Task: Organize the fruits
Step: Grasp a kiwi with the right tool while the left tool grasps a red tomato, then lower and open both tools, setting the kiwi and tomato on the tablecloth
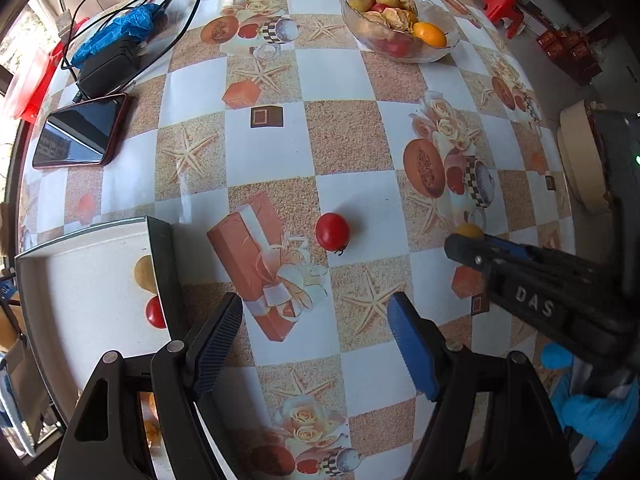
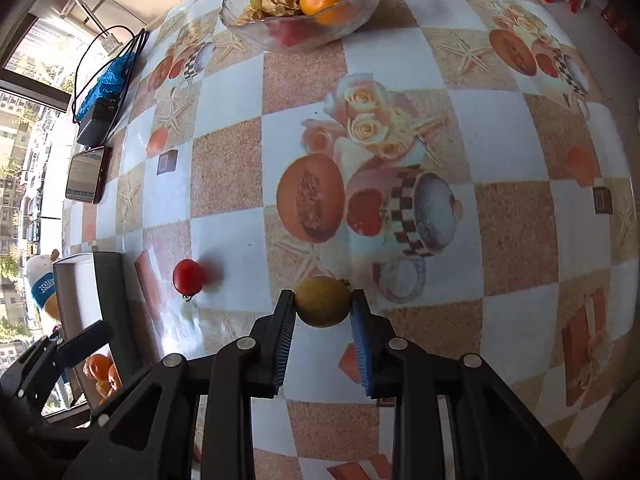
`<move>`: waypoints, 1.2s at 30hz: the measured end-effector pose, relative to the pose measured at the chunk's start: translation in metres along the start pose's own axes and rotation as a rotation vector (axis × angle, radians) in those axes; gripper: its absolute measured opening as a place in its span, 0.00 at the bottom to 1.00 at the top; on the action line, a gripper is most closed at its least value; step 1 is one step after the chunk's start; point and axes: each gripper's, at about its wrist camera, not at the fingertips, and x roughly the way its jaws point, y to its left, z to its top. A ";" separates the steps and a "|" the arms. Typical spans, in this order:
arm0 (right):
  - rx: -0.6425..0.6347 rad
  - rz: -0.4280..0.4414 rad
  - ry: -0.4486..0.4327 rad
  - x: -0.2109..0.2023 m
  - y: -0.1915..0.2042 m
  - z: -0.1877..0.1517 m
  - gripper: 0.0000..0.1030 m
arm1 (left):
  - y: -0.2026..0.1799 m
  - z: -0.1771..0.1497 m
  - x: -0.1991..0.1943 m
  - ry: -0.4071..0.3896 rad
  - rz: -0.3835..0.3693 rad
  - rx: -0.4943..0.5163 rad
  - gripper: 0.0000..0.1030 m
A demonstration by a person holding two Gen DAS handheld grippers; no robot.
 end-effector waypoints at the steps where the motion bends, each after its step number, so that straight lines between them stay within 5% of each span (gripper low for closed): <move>1: 0.007 0.004 0.000 -0.005 -0.007 -0.008 0.28 | -0.002 0.005 0.005 0.002 0.007 -0.002 0.76; 5: 0.039 0.021 0.000 -0.020 -0.028 -0.032 0.29 | -0.007 0.025 0.027 0.008 0.036 -0.014 0.75; 8: 0.059 0.034 0.006 -0.030 -0.044 -0.042 0.29 | -0.009 0.031 0.044 0.044 0.052 -0.027 0.58; 10: 0.067 0.040 0.006 -0.034 -0.049 -0.045 0.29 | -0.011 0.032 0.045 0.028 0.078 -0.026 0.56; 15: 0.070 0.042 0.006 -0.040 -0.051 -0.055 0.29 | -0.022 0.032 0.046 0.018 0.082 0.022 0.23; 36: 0.003 0.009 0.095 -0.031 -0.028 -0.118 0.29 | -0.040 -0.111 0.050 0.114 0.072 0.128 0.24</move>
